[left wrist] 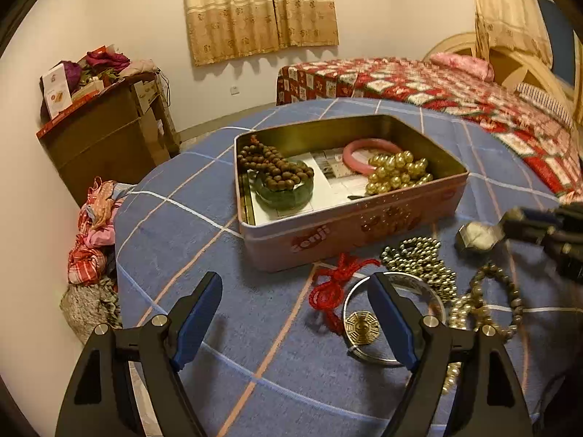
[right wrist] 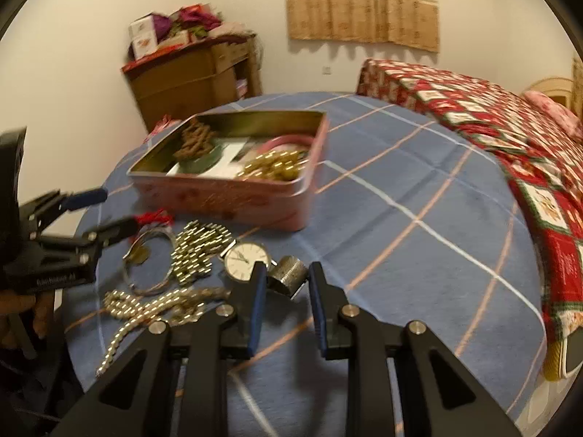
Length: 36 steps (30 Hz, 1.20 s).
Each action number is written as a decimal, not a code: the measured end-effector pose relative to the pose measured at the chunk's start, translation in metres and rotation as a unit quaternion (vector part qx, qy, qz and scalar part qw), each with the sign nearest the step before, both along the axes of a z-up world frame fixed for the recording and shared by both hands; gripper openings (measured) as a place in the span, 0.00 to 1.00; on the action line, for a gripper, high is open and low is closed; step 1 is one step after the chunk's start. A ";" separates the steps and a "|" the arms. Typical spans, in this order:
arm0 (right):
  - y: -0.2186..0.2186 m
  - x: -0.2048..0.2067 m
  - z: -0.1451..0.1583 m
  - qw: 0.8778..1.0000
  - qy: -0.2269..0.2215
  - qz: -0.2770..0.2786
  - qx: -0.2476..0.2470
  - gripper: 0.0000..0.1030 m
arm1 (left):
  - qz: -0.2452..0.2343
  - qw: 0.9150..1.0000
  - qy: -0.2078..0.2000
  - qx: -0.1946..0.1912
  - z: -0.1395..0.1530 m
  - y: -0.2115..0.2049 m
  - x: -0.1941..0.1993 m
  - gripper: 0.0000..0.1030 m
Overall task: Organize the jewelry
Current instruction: 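Grasp the red tassel charm with the left tool while the right tool grasps the silver cuff, then carry the red tassel and silver cuff into the tin and open both tools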
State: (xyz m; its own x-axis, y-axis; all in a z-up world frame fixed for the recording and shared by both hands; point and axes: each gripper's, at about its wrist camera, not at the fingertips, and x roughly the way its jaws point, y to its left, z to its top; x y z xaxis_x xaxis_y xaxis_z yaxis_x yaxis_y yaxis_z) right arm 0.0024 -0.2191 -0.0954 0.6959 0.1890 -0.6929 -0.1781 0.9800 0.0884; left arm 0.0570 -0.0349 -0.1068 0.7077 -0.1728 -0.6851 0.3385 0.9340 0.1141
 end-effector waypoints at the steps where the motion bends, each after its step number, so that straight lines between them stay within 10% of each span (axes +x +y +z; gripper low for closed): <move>1: -0.004 0.001 0.000 1.000 0.000 -0.008 0.001 0.25 | -0.002 1.000 0.002 0.002 -0.002 -0.001 0.001 0.80; 9: -0.011 0.006 -0.006 0.999 0.000 -0.028 -0.016 0.25 | -0.018 1.000 0.021 -0.008 -0.008 -0.004 0.007 0.39; 11: -0.011 0.006 -0.007 1.000 0.001 -0.027 -0.016 0.25 | -0.028 0.999 0.029 -0.010 -0.009 -0.005 0.006 0.07; 36: -0.002 -0.008 0.038 0.997 -0.069 -0.018 -0.028 0.25 | -0.032 0.997 -0.071 -0.029 0.078 0.003 -0.017 0.04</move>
